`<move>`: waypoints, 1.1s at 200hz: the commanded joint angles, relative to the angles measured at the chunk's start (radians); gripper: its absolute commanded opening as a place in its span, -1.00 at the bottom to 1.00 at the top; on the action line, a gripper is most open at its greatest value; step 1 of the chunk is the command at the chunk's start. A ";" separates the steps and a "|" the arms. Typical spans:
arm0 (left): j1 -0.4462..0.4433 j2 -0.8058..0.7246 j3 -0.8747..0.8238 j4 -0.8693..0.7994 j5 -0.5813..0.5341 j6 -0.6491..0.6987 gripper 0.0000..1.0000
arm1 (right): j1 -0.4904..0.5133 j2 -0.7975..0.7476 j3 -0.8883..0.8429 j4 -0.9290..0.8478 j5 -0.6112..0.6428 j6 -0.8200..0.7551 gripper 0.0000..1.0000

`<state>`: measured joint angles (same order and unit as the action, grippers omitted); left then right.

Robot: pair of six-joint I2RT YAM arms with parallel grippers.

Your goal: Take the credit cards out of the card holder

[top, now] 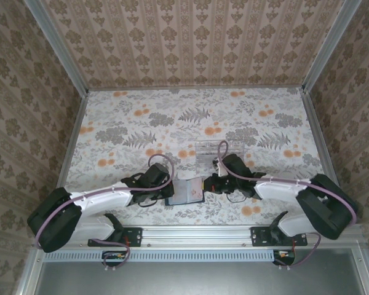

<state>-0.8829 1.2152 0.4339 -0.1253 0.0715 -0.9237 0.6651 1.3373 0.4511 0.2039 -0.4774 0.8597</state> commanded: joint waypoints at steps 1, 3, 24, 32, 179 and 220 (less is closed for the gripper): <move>0.002 -0.007 0.003 -0.108 -0.046 0.005 -1.00 | -0.009 -0.106 0.009 -0.126 0.014 -0.055 -1.00; 0.002 -0.008 0.004 -0.109 -0.048 0.006 -1.00 | -0.009 -0.114 0.012 -0.135 0.016 -0.060 -1.00; 0.005 -0.020 0.018 -0.123 -0.050 0.013 -1.00 | -0.010 -0.206 0.047 -0.239 0.036 -0.102 -1.00; 0.007 -0.028 0.026 -0.129 -0.051 0.019 -1.00 | -0.012 -0.235 0.065 -0.282 0.043 -0.124 -1.00; 0.054 -0.368 0.088 -0.231 -0.142 0.104 0.94 | -0.027 -0.305 0.463 -0.840 0.335 -0.543 -1.00; 0.072 -0.434 0.101 -0.257 -0.127 0.159 0.96 | 0.018 -0.271 0.553 -0.950 0.540 -0.801 -1.00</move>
<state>-0.8204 0.8165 0.5064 -0.3424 -0.0494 -0.8196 0.6529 1.0504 0.9447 -0.6296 -0.1055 0.2623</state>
